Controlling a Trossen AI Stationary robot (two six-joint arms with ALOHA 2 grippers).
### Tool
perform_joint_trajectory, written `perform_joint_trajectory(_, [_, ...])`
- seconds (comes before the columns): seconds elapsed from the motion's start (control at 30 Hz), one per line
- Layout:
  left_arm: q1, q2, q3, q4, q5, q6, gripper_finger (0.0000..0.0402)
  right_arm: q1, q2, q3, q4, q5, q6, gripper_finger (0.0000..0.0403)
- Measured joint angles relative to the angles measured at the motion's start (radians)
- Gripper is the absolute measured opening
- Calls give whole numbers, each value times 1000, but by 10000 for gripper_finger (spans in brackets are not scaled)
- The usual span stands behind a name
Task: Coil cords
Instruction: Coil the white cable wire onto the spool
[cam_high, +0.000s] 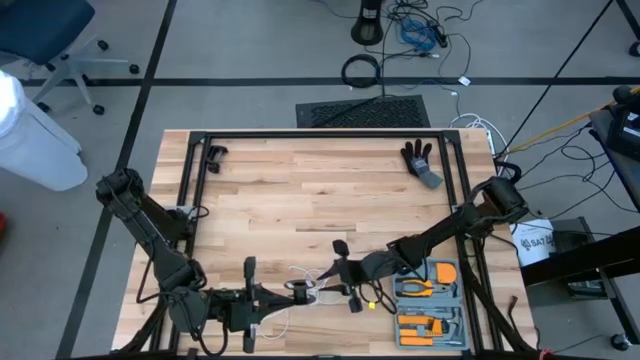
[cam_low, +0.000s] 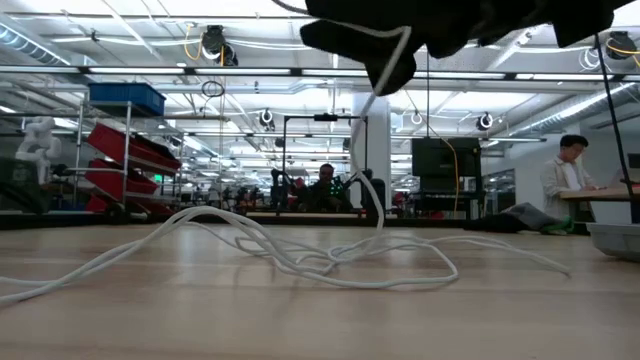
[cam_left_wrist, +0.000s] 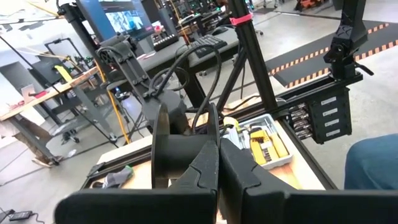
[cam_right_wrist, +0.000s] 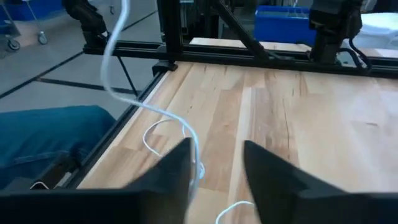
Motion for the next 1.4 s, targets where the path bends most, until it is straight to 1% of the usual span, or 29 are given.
perform_joint_trajectory(0.1, [0,0,0,0,0,0,1,0,-4,0,-77,-5,-2,24])
perform_joint_trajectory(0.13, [0,0,0,0,0,0,1,0,-9,-1,-112,-7,-2,13])
perform_joint_trajectory(0.17, [0,0,0,0,0,0,1,0,-13,-1,-141,-14,3,11])
perform_joint_trajectory(0.33, [0,0,0,-1,0,0,1,0,-72,-1,-219,-27,40,32])
perform_joint_trajectory(0.5, [0,0,0,-6,0,-1,1,33,-149,-1,-209,-25,25,60])
perform_joint_trajectory(0.57, [0,0,0,-8,0,-1,1,53,-163,-1,-177,-20,9,79])
perform_joint_trajectory(0.73, [0,0,0,-8,0,-1,1,73,-150,-1,-16,-25,-13,141])
perform_joint_trajectory(0.83, [1,0,0,-8,0,0,1,73,-135,-1,27,-29,-12,177])
perform_joint_trajectory(0.93, [1,0,0,-8,-1,0,1,73,-123,-1,57,-30,6,199])
perform_joint_trajectory(1.03, [1,0,0,-8,-11,0,1,71,-108,-1,77,-50,28,209])
perform_joint_trajectory(1.23, [1,0,0,-8,-38,2,1,64,-68,1,121,-52,28,207])
perform_joint_trajectory(1.4, [3,0,0,-8,-48,6,1,64,-9,77,91,-47,-14,204])
